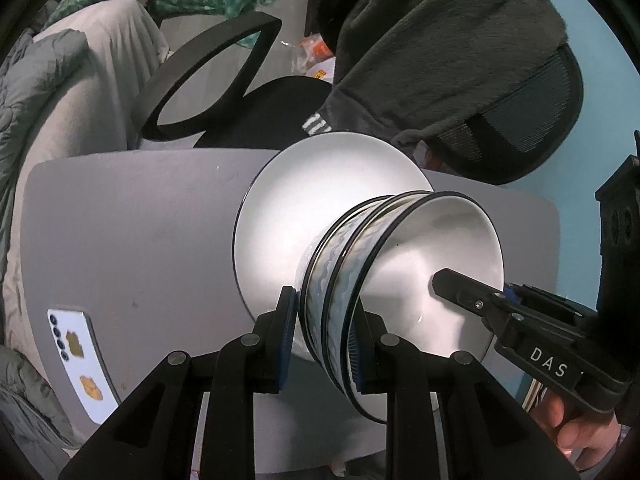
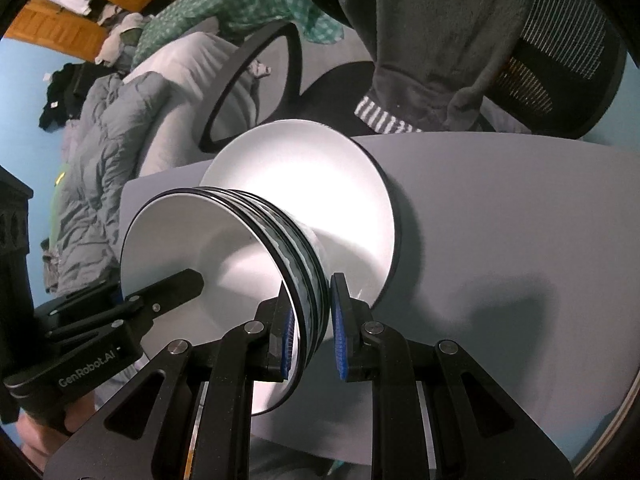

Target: Organize plates and bowls

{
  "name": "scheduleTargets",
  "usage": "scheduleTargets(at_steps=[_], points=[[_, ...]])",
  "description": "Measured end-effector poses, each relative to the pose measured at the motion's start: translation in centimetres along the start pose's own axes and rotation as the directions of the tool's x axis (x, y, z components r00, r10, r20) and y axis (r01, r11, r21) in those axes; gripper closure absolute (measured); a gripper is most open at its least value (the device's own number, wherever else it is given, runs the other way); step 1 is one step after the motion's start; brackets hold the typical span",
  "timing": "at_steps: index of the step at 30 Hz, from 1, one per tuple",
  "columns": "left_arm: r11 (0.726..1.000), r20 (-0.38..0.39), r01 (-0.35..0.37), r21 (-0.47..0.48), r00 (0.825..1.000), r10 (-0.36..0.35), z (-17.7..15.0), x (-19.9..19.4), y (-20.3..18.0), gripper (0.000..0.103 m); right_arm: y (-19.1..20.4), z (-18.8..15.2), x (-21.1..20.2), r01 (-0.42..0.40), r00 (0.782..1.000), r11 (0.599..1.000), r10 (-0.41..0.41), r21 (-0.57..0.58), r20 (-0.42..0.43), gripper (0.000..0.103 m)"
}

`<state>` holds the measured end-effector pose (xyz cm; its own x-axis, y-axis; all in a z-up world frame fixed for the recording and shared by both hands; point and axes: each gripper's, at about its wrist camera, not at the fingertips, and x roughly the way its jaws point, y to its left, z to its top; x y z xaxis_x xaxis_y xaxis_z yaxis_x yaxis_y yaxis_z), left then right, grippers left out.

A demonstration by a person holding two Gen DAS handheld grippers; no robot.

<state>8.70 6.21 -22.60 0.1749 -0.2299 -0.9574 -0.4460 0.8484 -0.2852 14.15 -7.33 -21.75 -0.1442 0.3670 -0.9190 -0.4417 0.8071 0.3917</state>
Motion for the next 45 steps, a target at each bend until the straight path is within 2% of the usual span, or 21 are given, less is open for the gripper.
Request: scheduleTargets(at_steps=[11, 16, 19, 22, 24, 25, 26, 27, 29, 31, 34, 40, 45], points=[[1.0, -0.019, -0.023, -0.013, 1.0, 0.023, 0.9, 0.8, -0.3, 0.08, -0.5, 2.0, 0.8, 0.013, 0.999, 1.0, -0.014, -0.016, -0.036, 0.086], [1.0, 0.002, -0.001, -0.007, 1.0, 0.001, 0.6, 0.6, -0.1, 0.08, 0.1, 2.2, 0.8, 0.048, 0.998, 0.998, -0.05, -0.051, -0.032, 0.084], [1.0, 0.016, 0.002, -0.012, 1.0, -0.002, 0.5, 0.5, -0.1, 0.08, 0.6, 2.2, 0.9, 0.059, 0.998, 0.996, -0.061, -0.073, -0.028, 0.078], [1.0, 0.055, -0.007, -0.013, 0.998, 0.008, 0.1, -0.4, 0.0, 0.08, 0.8, 2.1, 0.7, 0.065, 0.998, 0.994, -0.066, -0.089, -0.01, 0.078], [1.0, 0.097, -0.028, -0.009, 0.995, 0.029, -0.3, -1.5, -0.2, 0.073, 0.8, 2.2, 0.0, 0.1, 0.995, 0.99, -0.098, -0.1, 0.025, 0.072], [1.0, 0.111, -0.028, -0.007, 0.993, 0.029, -0.5, -2.0, -0.2, 0.069, 0.8, 2.3, -0.3, 0.116, 0.993, 0.988, -0.113, -0.104, 0.04, 0.066], [1.0, 0.123, -0.028, -0.006, 0.992, 0.028, -0.7, -2.4, -0.2, 0.06, 0.8, 2.3, -0.9, 0.128, 0.991, 0.986, -0.122, -0.106, 0.061, 0.062], [0.999, 0.136, -0.031, -0.007, 0.99, 0.032, -0.9, -3.0, -0.2, 0.055, 0.8, 2.3, -1.3, 0.13, 0.99, 0.986, -0.123, -0.105, 0.072, 0.06], [1.0, 0.17, -0.027, -0.007, 0.985, 0.028, -1.4, -4.3, -0.2, 0.053, 0.7, 2.4, -2.2, 0.134, 0.989, 0.986, -0.127, -0.099, 0.083, 0.05], [1.0, 0.203, -0.017, -0.006, 0.979, 0.018, -1.8, -5.6, -0.1, 0.047, 0.7, 2.2, -3.7, 0.124, 0.988, 0.988, -0.115, -0.087, 0.106, 0.048], [1.0, 0.263, 0.01, -0.011, 0.965, -0.007, -2.6, -7.9, -0.2, 0.046, 1.2, 1.9, -6.0, 0.131, 0.982, 0.987, -0.116, -0.093, 0.152, 0.04], [0.998, 0.344, 0.06, 0.001, 0.937, -0.057, -4.4, -11.9, -0.5, 0.046, 2.7, 0.2, -10.4, 0.217, 0.947, 0.966, -0.174, -0.139, 0.269, 0.039], [0.996, 0.409, 0.085, 0.029, 0.908, -0.09, -6.0, -14.5, -1.1, 0.045, 3.4, -1.3, -13.4, 0.192, 0.937, 0.973, -0.142, -0.13, 0.319, 0.039]])
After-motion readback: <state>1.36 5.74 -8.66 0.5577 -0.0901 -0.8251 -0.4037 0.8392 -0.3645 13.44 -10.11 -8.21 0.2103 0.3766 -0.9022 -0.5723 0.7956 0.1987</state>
